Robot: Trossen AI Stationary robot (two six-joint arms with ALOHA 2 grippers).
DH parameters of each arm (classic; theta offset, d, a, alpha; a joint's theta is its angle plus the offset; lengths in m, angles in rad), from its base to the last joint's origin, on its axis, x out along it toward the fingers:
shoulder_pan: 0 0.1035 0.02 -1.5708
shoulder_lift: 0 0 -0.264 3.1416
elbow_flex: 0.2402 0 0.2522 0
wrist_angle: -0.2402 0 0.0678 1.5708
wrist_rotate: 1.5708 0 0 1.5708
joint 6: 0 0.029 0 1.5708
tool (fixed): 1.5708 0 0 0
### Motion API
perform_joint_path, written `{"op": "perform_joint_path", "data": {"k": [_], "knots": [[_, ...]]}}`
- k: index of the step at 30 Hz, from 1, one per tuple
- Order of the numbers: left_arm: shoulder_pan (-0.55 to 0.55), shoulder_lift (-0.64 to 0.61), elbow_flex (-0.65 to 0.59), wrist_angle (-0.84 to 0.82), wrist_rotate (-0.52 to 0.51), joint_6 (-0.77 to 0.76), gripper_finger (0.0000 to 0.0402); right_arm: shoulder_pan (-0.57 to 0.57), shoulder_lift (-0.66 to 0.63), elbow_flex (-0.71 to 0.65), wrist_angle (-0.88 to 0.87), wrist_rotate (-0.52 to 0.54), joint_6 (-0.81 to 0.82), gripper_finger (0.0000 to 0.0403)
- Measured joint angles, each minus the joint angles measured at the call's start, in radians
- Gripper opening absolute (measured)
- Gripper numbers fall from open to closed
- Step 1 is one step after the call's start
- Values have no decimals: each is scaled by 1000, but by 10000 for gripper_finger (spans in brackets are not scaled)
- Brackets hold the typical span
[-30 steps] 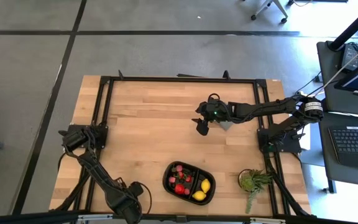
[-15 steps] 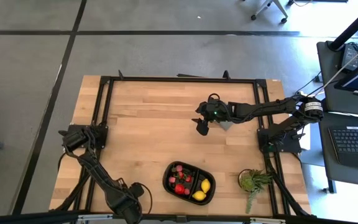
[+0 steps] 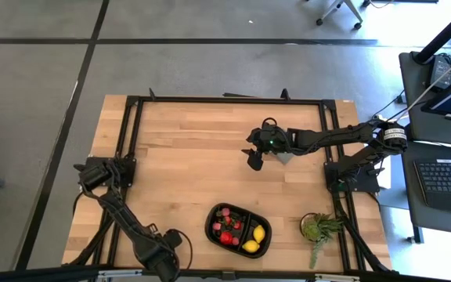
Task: Pick and placing Produce into tupperware
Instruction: Put the strawberry into the black bin
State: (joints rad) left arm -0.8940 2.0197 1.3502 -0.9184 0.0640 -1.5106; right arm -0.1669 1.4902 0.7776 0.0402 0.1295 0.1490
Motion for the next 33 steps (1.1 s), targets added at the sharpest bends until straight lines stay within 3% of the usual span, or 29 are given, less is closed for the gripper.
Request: {"op": "perform_joint_path", "data": {"k": [10,16,24,33], "knots": [[1,0,-1,-11,45,-2,112,0,0,0,0,0,0,243],[10,0,-1,-12,53,30,110,0,0,0,0,0,0,243],[89,-49,14,-10,-11,276,105,0,0,0,0,0,0,243],[238,-129,56,76,-240,719,122,0,0,0,19,0,23,243]]}}
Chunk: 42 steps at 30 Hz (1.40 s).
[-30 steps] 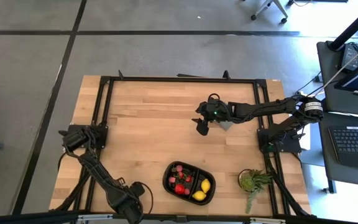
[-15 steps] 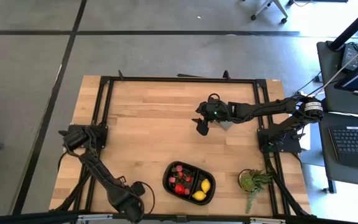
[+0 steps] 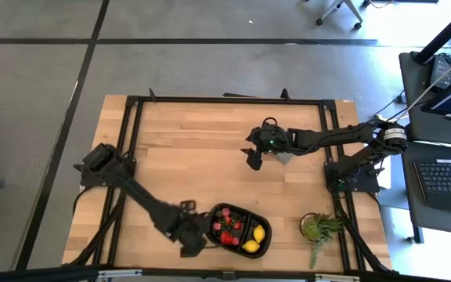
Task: Pick and placing Produce into tupperware
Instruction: Put the strawberry into the black bin, then return to Home Position
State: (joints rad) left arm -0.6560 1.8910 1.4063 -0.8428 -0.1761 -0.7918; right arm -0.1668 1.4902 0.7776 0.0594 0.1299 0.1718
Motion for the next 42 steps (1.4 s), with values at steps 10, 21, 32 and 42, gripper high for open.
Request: {"op": "perform_joint_path", "data": {"k": [10,21,32,42], "knots": [[188,-4,0,246,-16,457,110,0,0,0,-8,0,58,243],[245,-5,0,247,-9,497,169,0,0,0,-31,1,56,243],[273,-126,1,114,-78,643,168,0,-33,58,-154,-108,67,243],[468,-472,-6,160,-109,894,161,-18,-209,193,-326,-23,-27,243]]}}
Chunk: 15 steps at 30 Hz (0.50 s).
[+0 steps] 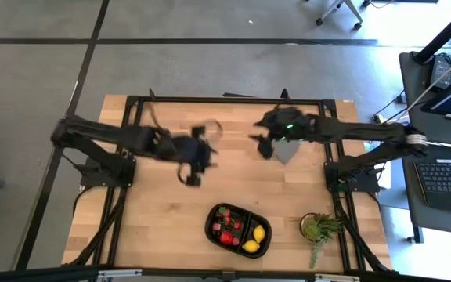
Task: Pick and placing Produce into tupperware
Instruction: Return to Home Position
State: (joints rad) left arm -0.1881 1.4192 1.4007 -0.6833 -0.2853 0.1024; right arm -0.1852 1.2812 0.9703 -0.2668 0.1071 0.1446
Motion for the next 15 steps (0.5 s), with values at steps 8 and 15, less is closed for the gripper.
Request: {"op": "perform_joint_path", "data": {"k": [8,15], "knots": [[150,-361,-234,117,-2,39,172,-22,-338,0,-61,36,-121,243],[162,-704,-579,242,2,6,167,-22,-525,-141,-55,168,-148,243]]}}
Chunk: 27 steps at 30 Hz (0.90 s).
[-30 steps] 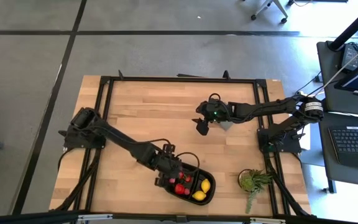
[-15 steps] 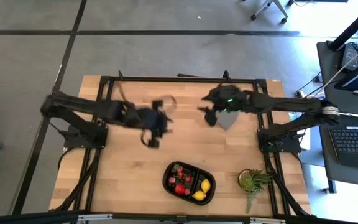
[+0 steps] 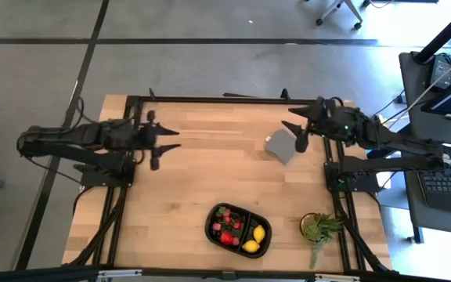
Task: Pick and placing Produce into tupperware
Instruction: Return to Home Position
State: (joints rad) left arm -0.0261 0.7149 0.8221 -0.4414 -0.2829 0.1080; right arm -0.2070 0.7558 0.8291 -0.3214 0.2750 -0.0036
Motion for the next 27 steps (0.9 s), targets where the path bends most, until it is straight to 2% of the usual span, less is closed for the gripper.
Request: {"op": "perform_joint_path", "data": {"k": [5,11,17,27], "knots": [[0,-232,-197,51,-1,-34,161,0,-146,-168,102,13,22,243],[0,-441,-339,77,-19,-54,157,0,-311,-356,275,13,-17,243],[0,-574,-417,78,-20,-54,165,0,-441,-482,368,13,-72,243],[0,-710,-534,99,-23,-73,162,0,-629,-620,366,13,-51,243]]}}
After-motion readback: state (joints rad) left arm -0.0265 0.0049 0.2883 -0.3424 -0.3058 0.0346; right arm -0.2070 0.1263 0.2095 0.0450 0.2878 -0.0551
